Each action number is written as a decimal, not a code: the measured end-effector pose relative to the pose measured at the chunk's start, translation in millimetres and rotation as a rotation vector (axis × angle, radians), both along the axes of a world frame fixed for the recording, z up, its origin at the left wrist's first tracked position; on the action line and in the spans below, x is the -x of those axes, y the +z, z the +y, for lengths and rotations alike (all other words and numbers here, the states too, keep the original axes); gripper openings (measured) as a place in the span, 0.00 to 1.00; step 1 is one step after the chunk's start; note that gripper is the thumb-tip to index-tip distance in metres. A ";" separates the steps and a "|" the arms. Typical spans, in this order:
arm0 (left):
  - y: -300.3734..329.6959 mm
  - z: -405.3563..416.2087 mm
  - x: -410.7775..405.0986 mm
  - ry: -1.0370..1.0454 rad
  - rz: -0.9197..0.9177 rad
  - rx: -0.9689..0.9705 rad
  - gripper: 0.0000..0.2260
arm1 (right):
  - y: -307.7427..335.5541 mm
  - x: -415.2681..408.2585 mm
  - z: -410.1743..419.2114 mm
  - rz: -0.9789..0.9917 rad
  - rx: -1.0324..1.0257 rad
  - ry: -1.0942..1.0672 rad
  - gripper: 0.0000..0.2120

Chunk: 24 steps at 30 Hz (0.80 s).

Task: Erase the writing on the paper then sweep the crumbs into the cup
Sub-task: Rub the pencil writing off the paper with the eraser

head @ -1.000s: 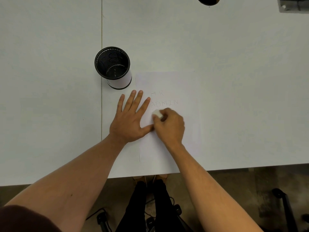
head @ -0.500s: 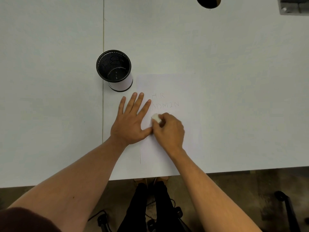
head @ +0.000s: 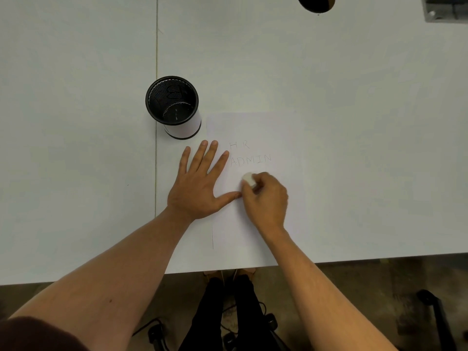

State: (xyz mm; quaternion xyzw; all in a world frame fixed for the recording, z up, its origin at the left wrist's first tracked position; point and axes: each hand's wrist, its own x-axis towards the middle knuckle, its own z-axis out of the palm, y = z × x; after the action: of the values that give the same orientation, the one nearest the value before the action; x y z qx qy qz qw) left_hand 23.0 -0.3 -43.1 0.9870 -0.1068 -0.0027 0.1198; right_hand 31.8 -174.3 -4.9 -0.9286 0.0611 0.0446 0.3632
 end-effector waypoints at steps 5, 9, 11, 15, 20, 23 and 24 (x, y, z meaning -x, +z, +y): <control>-1.1 1.2 -0.4 0.005 -0.006 -0.018 0.42 | -4.0 -12.4 -21.2 -0.026 -0.023 -0.145 0.08; -1.6 1.1 -0.4 -0.002 -0.006 -0.001 0.42 | -3.2 5.8 -1.0 -0.019 -0.042 0.055 0.07; -2.2 1.5 0.2 0.000 -0.007 -0.002 0.42 | -4.5 2.4 -6.6 -0.010 -0.051 0.060 0.08; -2.2 0.8 0.4 0.004 -0.020 -0.009 0.42 | -4.2 -5.7 -9.4 -0.044 -0.120 -0.117 0.07; -0.1 0.5 0.3 0.007 -0.009 -0.010 0.42 | -3.4 -11.3 -16.3 -0.008 -0.126 -0.041 0.07; 0.7 0.2 0.1 0.008 0.007 -0.020 0.42 | -3.4 -13.6 -18.9 -0.040 -0.130 -0.133 0.06; 0.9 0.4 0.4 0.005 0.011 -0.019 0.42 | -2.7 -8.5 -13.1 -0.036 -0.123 -0.059 0.05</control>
State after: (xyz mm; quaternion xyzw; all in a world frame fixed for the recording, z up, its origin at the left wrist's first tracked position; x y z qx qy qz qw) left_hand 22.6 0.1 -42.2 0.9884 -0.1037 -0.0087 0.1110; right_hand 40.3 -187.4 -7.5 -0.9029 0.0789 0.0211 0.4219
